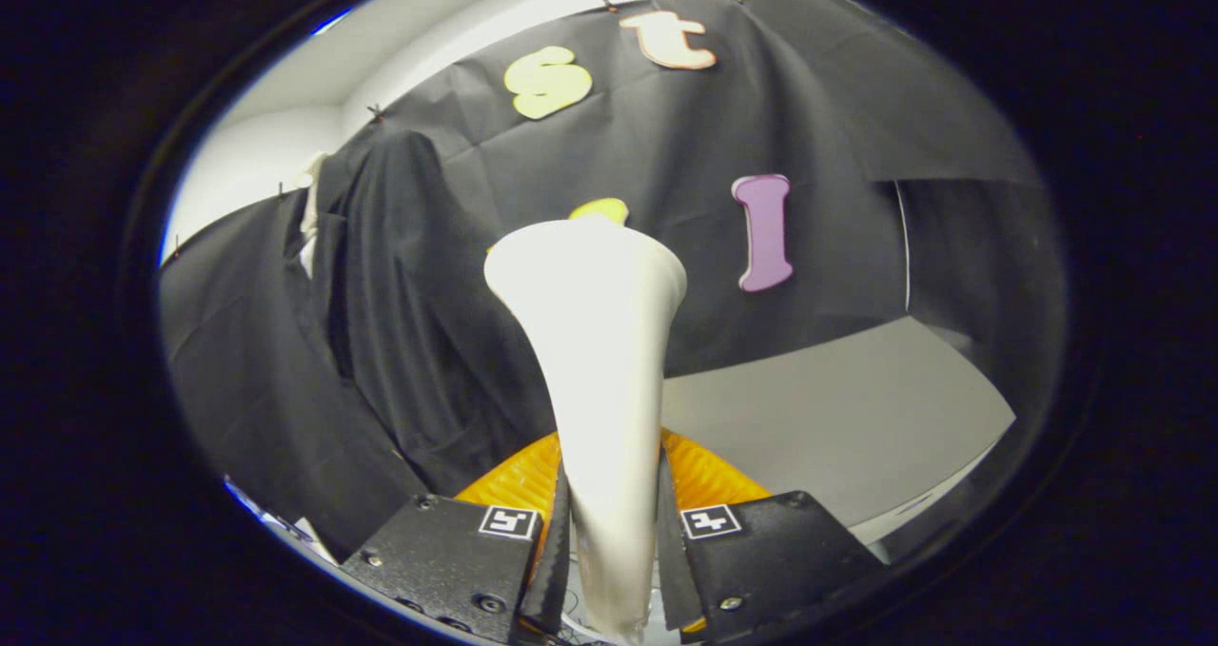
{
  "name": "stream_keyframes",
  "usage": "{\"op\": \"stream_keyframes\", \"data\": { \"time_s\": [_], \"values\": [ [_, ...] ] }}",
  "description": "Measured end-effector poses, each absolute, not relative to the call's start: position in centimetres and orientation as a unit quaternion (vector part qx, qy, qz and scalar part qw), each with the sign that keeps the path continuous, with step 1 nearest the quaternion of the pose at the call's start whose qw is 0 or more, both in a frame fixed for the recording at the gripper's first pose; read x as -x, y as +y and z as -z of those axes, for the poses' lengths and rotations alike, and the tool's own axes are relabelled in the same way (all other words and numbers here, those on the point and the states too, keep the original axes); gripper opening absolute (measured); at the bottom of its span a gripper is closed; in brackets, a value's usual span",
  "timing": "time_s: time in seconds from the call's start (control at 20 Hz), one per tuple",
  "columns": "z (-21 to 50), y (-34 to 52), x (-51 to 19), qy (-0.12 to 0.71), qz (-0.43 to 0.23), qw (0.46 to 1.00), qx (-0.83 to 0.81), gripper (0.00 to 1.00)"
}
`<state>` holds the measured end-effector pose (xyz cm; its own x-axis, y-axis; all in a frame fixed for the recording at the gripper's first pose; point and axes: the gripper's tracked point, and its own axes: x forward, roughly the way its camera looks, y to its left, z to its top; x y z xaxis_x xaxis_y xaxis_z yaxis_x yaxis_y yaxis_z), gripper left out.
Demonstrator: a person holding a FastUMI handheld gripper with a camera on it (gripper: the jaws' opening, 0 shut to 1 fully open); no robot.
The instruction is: Iron the clothes twice with a garment steamer, once on the left side and once on the right side.
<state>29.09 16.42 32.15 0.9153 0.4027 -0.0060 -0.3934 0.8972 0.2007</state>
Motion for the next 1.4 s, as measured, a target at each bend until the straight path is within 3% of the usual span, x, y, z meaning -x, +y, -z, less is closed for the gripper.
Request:
{"op": "stream_keyframes", "data": {
  "time_s": [0.7,1.4],
  "values": [
    [-46.5,37.1,-22.8,-0.107,-0.220,0.969,-0.008,0.42],
    [-44.9,42.3,-25.7,-0.092,-0.172,0.979,0.055,0.42]
  ]
}}
